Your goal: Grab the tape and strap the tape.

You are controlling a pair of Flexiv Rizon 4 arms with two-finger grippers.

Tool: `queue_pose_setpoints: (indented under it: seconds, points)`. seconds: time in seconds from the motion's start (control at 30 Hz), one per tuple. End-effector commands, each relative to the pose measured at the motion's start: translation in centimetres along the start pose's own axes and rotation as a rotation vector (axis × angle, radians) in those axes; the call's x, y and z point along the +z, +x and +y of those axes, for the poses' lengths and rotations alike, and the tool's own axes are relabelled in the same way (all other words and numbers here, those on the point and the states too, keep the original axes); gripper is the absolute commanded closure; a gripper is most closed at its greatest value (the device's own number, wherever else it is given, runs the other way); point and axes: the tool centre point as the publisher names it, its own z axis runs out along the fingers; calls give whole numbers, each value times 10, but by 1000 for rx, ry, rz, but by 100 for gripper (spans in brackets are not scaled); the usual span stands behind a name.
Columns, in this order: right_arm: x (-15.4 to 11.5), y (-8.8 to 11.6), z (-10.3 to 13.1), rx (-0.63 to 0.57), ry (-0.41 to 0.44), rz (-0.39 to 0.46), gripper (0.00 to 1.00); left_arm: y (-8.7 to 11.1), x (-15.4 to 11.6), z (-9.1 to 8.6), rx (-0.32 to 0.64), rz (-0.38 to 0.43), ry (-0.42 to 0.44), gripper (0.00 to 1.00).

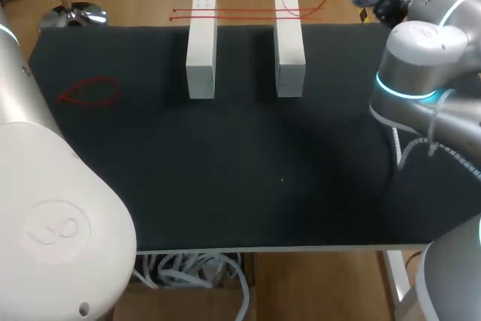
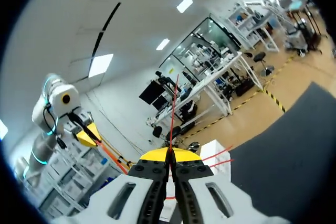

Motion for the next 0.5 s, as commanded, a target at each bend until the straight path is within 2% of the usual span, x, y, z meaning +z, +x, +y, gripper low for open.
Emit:
queue_pose_setpoints:
  seconds: [0.03, 0.1, 0.13, 0.27, 0.3, 0.37, 0.5]
  points:
    - [1, 4, 5, -248, 208, -166, 100, 0, 0, 0, 0, 2, -3, 100]
    - [1, 3, 5, -344, 245, -172, 100, 0, 0, 0, 0, 2, -3, 100]
    - [0, 4, 5, -356, 242, -189, 100, 0, 0, 0, 0, 2, -3, 100]
    - [0, 4, 3, -404, 259, -170, 100, 0, 0, 0, 0, 2, -3, 100]
    - [0, 5, 3, -404, 269, -168, 100, 0, 0, 0, 0, 2, -3, 100]
    - [0, 10, 3, -288, 216, -91, 100, 0, 0, 0, 0, 2, -3, 100]
    - [0, 10, 3, -288, 216, -91, 100, 0, 0, 0, 0, 2, -3, 100]
